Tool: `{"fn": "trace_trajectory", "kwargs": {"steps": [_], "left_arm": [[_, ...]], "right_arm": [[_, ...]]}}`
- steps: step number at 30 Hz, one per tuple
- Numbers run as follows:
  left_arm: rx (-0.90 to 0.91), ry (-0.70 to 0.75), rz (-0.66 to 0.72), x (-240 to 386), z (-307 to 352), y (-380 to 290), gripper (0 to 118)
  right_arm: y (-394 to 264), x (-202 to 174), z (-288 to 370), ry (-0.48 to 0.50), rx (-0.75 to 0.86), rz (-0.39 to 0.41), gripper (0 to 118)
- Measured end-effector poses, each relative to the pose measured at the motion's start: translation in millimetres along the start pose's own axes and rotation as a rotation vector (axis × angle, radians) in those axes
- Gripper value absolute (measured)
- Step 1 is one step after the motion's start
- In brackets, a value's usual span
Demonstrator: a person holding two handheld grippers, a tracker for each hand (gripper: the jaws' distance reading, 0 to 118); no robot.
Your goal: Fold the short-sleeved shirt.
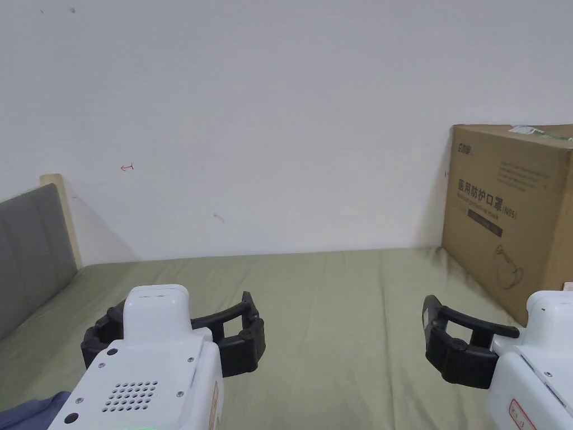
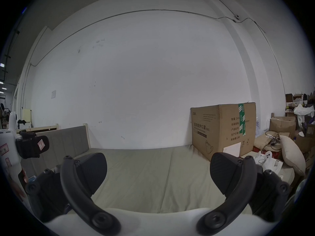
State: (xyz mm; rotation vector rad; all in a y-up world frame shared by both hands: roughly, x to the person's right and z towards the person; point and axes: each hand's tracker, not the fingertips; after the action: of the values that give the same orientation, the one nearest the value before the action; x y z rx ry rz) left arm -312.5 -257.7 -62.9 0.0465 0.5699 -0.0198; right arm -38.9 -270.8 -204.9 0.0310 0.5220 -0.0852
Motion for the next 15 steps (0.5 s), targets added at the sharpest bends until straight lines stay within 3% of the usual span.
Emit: {"fn": "trace_trajectory", "kwargs": {"steps": [6,15], "left_arm": [[-0.005,-0.018,-0.034,5,0,0,118],[-0.017,-0.050,-0.058,12,-1,0,118]], "right_arm": [[0,-1,0,-0.012,-0.005,0.039,118],[-2,1,-3,-0.028,-0.035,0.022,118]]}}
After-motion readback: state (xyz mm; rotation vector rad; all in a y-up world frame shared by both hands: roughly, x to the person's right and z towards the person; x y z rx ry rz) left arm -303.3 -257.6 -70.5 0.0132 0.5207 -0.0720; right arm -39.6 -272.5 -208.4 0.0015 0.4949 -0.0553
